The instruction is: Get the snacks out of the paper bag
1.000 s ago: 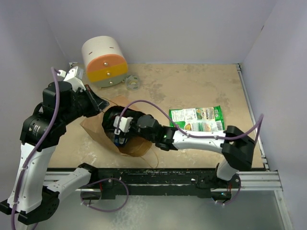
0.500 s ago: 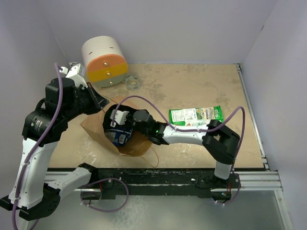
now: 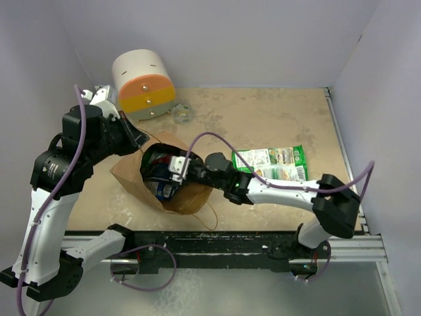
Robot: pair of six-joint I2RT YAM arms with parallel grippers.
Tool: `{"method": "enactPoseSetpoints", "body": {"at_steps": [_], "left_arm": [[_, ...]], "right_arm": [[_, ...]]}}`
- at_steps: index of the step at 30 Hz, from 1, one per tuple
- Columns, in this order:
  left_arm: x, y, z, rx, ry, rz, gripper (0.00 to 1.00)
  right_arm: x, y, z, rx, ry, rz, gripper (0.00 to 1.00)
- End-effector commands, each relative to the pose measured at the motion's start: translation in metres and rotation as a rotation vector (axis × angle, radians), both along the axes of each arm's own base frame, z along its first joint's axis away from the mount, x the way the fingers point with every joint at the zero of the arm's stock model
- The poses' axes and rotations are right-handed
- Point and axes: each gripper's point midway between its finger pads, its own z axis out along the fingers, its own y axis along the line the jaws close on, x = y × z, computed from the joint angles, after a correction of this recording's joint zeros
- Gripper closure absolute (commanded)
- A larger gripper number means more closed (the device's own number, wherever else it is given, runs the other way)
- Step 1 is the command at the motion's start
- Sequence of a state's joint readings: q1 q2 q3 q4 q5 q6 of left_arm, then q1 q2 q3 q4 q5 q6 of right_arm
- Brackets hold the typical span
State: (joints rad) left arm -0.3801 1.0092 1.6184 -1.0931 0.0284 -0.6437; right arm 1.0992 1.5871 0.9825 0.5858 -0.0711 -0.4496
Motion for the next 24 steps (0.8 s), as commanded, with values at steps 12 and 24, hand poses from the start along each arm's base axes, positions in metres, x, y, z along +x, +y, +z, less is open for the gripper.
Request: {"method": "enactPoseSetpoints", "body": {"at_steps": [12, 24], "left_arm": [[0.008, -0.006, 0.028, -0.014, -0.099, -0.038, 1.0], [0.01, 0.0, 0.032, 0.029, -0.123, -0.028, 1.0]], "right_arm": [[0.03, -0.003, 0.055, 0.104, -0.162, -0.136, 0.25], [0.079, 0.013, 0.017, 0.013, -0.229, -0.308, 0.27]]}}
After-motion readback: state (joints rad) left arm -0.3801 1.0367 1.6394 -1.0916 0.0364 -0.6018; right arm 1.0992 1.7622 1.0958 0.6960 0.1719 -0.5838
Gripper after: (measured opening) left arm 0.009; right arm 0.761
